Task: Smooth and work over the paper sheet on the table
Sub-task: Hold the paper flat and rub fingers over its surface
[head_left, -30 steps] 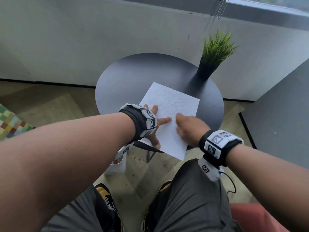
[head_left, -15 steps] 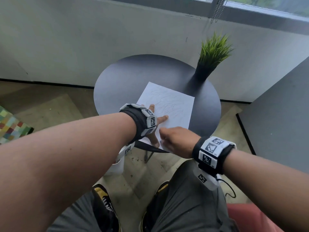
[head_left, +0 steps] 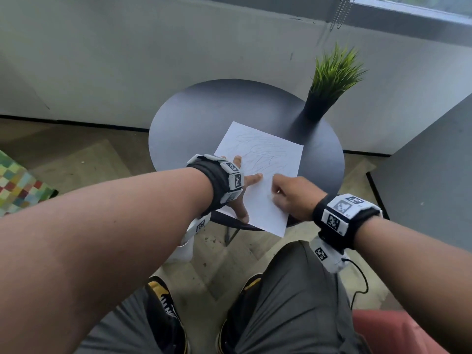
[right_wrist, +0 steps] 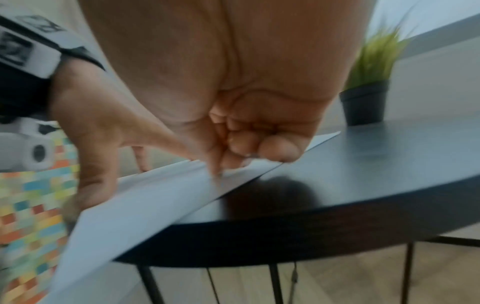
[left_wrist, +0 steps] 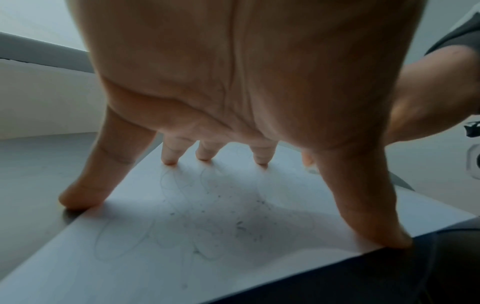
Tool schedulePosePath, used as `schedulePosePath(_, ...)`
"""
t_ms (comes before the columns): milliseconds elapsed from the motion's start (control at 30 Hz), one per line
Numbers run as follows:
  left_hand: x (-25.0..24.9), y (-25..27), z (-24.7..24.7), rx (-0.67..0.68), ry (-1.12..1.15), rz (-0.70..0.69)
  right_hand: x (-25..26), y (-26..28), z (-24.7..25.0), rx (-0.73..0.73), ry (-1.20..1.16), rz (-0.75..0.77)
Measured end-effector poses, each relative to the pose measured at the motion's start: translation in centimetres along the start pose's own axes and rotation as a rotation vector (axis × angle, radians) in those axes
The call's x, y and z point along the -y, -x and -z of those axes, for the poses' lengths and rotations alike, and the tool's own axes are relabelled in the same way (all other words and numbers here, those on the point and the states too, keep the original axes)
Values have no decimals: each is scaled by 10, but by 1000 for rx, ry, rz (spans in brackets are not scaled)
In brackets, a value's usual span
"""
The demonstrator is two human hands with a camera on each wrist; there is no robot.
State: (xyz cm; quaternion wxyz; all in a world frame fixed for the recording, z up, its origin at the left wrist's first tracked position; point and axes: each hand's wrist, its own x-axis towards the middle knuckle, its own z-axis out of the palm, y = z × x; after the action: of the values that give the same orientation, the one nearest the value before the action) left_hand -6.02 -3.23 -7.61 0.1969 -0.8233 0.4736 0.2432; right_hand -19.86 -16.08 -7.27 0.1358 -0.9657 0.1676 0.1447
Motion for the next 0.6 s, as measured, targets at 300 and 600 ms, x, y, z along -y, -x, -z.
schedulePosePath(300, -2, -5, 2, -14, 28, 39, -2, 14, -7, -15, -70, 39)
schedulePosePath(600, -1, -13, -4, -16, 8, 31, 13, 20, -14, 92, -18, 234)
